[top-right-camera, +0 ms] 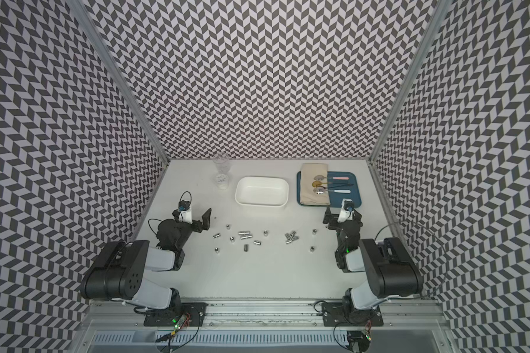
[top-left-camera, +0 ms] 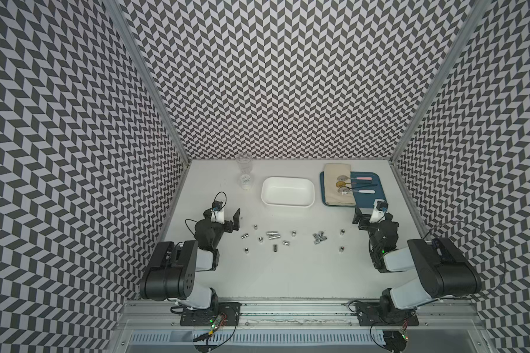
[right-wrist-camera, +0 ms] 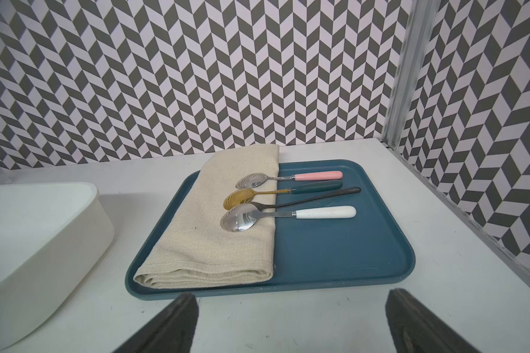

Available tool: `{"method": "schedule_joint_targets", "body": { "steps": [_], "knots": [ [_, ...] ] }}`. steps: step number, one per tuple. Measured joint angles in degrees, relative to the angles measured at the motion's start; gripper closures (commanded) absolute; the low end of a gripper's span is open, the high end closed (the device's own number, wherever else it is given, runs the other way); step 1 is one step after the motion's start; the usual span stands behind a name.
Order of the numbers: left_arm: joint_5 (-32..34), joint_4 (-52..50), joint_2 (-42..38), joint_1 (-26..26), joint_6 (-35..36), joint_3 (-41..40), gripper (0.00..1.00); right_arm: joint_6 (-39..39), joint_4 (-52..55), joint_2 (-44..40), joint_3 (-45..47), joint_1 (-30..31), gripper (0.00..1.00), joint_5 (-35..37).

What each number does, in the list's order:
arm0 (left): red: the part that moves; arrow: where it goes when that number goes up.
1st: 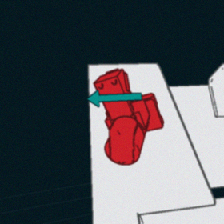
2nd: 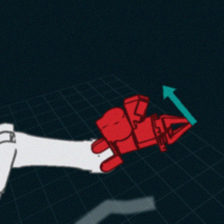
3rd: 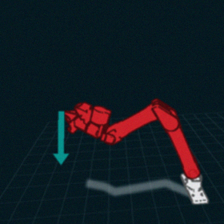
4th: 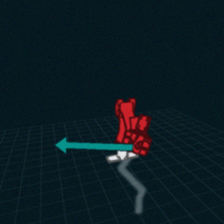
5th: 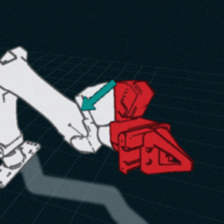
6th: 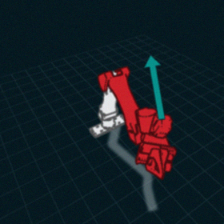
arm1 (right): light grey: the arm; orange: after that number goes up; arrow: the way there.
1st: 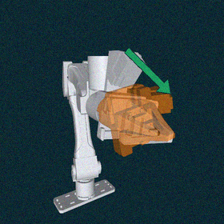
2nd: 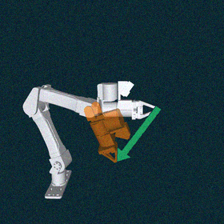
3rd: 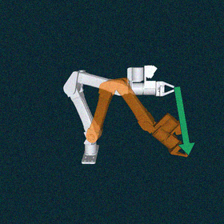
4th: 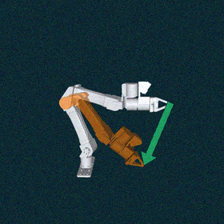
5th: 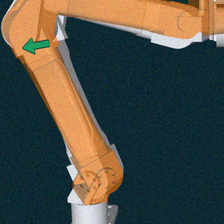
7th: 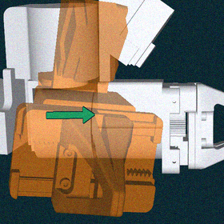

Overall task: Put the socket on the desktop into the storage box
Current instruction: Move the storage box to the center of the board.

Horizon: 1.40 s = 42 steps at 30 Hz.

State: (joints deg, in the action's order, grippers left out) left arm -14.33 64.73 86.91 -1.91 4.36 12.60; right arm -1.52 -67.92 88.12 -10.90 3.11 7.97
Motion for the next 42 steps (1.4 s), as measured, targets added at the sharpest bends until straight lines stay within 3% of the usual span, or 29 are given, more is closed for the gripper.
{"method": "schedule_joint_targets", "body": {
  "steps": [16,30,37,42],
  "knots": [
    [-0.74,5.16,1.22,-0.37,-0.85,0.68,0.01,1.14,-5.92,1.11,-0.59,0.15,0.0,0.37],
    [8.68,4.24,1.33,0.7,-3.91,2.43,0.01,1.2,-5.84,0.87,-0.59,0.31,0.0,0.68],
    [11.52,-15.37,-1.4,0.76,-6.14,15.74,0.01,0.92,11.56,-10.14,-9.57,1.27,0.0,1.62],
    [13.14,-23.28,-9.38,0.76,-11.28,16.92,0.01,-0.66,24.81,-18.62,-16.04,1.27,0.0,1.18]
  ]
}}
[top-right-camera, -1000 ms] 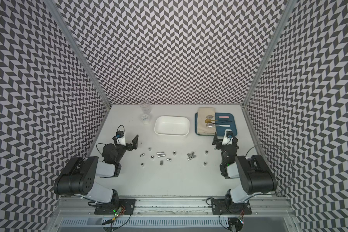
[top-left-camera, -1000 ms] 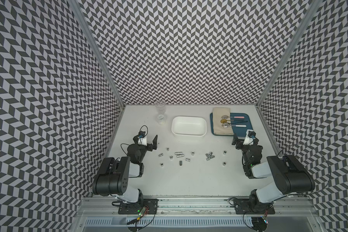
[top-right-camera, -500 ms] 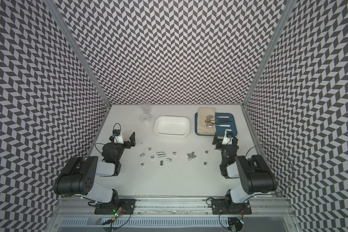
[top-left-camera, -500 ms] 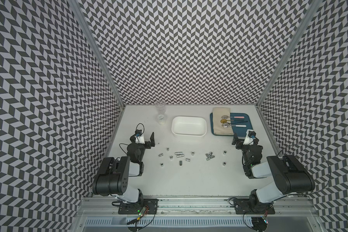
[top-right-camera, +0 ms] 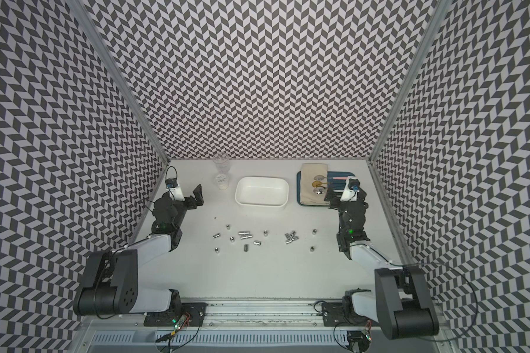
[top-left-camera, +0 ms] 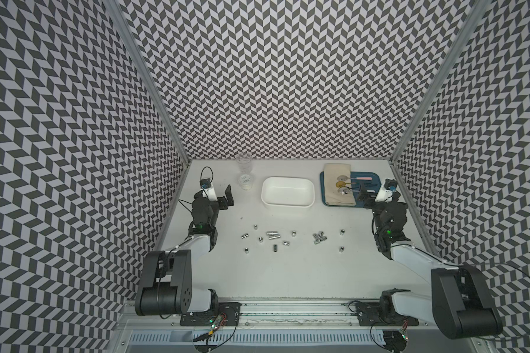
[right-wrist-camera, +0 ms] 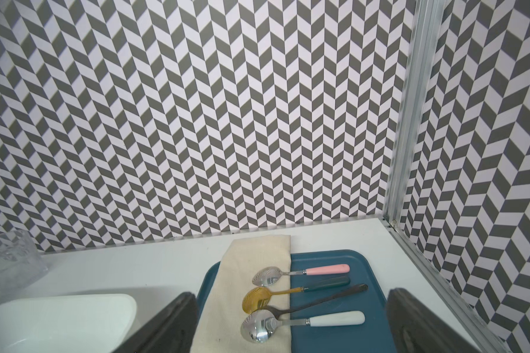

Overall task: Put the socket on the desktop into the storage box
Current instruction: Move the storage box to the center of the board.

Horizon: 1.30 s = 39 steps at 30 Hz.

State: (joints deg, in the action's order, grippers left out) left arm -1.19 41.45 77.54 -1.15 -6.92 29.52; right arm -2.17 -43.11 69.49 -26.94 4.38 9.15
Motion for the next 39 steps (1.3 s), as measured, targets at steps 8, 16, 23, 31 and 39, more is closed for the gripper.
{"method": "schedule_joint_targets", "body": {
  "steps": [8,16,23,31,39],
  "knots": [
    [3.32,-21.66,-11.74,-1.75,-21.31,5.81,0.01,-14.27,20.83,-11.61,-7.5,-1.14,0.0,-0.9],
    [-12.61,-33.0,-16.57,-1.62,-26.47,6.16,0.25,-26.73,37.42,-10.21,-15.61,-5.29,0.15,-16.92],
    [-17.42,-40.79,-16.31,7.23,-26.14,5.33,0.33,-25.94,51.6,-3.06,-20.57,-3.34,0.23,-27.19],
    [-16.22,-44.94,-7.78,13.88,-26.1,9.81,0.38,-23.67,61.99,-1.64,-20.55,3.65,0.29,-25.44],
    [-14.56,-45.68,10.64,13.92,-25.38,24.57,0.43,-23.15,65.99,-2.84,-16.63,9.07,0.28,-23.41]
  ]
}}
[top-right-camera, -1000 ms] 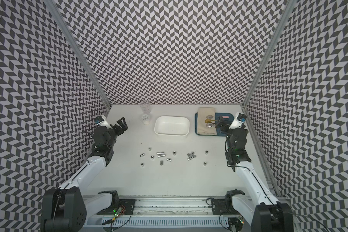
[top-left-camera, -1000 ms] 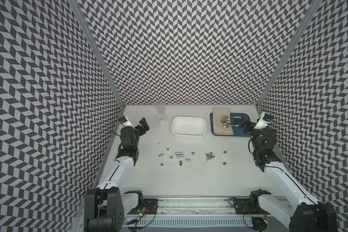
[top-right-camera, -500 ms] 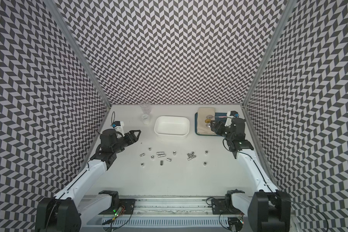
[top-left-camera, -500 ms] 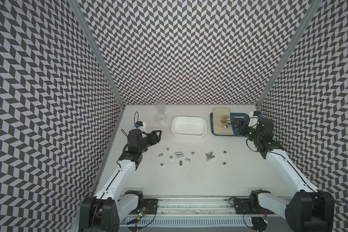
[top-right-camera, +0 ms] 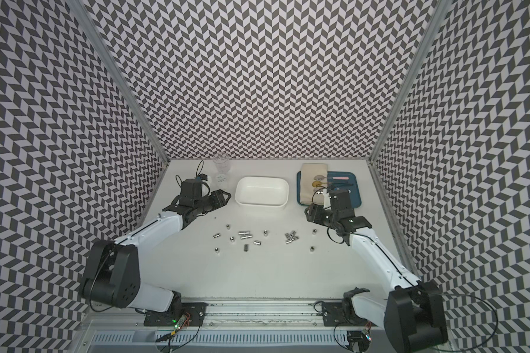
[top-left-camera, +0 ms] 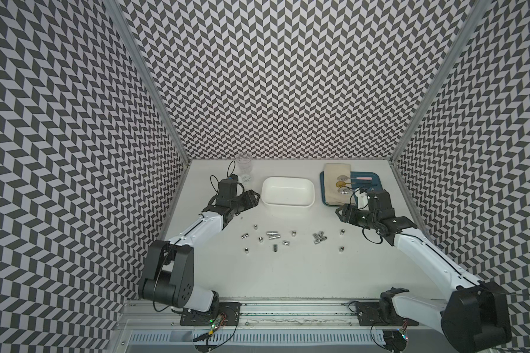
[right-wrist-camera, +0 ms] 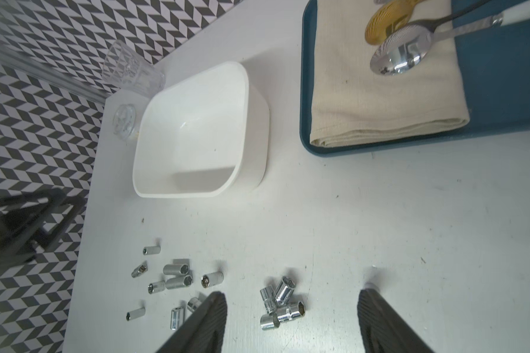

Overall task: Put the socket on the desktop into the storage box
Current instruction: Move the storage box to the center of the board.

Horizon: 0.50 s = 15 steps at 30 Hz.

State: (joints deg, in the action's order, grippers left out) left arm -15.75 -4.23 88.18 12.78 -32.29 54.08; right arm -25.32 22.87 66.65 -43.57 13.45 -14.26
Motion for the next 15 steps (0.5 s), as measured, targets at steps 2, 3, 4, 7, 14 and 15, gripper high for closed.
{"method": "schedule_joint_targets", "body": {
  "steps": [2,3,4,7,14,15],
  "knots": [
    [0.17,-0.35,4.85,0.11,0.42,3.78,0.45,-0.24,0.79,-1.97,2.1,1.31,0.28,0.46],
    [0.37,-0.68,6.93,0.2,0.63,5.46,0.45,-0.42,1.2,-2.78,2.93,1.84,0.28,0.59],
    [0.66,-1.09,9.22,0.42,0.85,7.37,0.45,-0.61,1.53,-3.65,3.85,2.32,0.28,0.81],
    [1.36,-2.38,15.06,1.4,1.44,12.57,0.46,-0.87,2.49,-5.25,5.88,3.04,0.29,1.25],
    [3.89,-6.03,22.67,4.61,2.8,20.11,0.62,-1.33,3.89,-7.78,7.43,3.32,0.29,2.1],
    [4.35,-6.38,23.21,4.94,2.95,20.37,0.67,-1.36,3.91,-7.91,7.43,3.32,0.29,2.1]
  ]
}}
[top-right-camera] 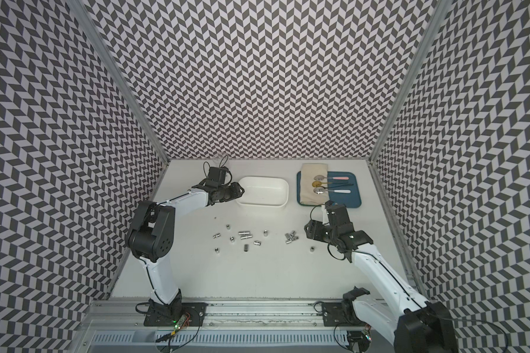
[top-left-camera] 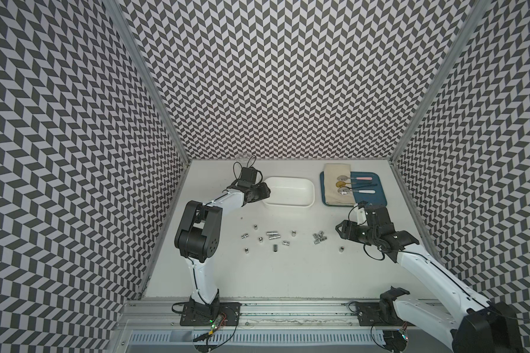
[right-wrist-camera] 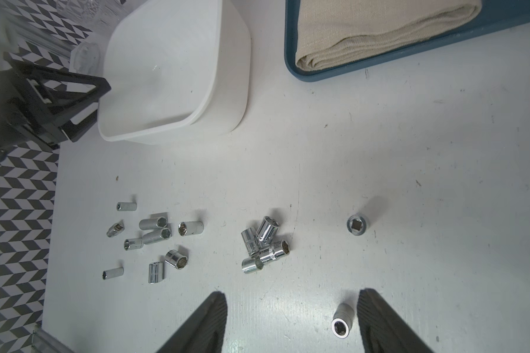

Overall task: Put the socket on the desktop into the storage box
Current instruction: Move the storage box to the center of the board.

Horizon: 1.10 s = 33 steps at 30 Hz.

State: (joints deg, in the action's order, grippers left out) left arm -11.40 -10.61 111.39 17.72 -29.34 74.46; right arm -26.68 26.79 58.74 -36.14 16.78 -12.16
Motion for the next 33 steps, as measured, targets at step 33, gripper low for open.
{"method": "schedule_joint_targets", "body": {
  "steps": [33],
  "knots": [
    [1.6,-3.1,-9.49,3.58,-3.48,-8.17,0.62,-1.03,-2.93,4.87,1.42,0.07,0.31,4.07]
  ]
}}
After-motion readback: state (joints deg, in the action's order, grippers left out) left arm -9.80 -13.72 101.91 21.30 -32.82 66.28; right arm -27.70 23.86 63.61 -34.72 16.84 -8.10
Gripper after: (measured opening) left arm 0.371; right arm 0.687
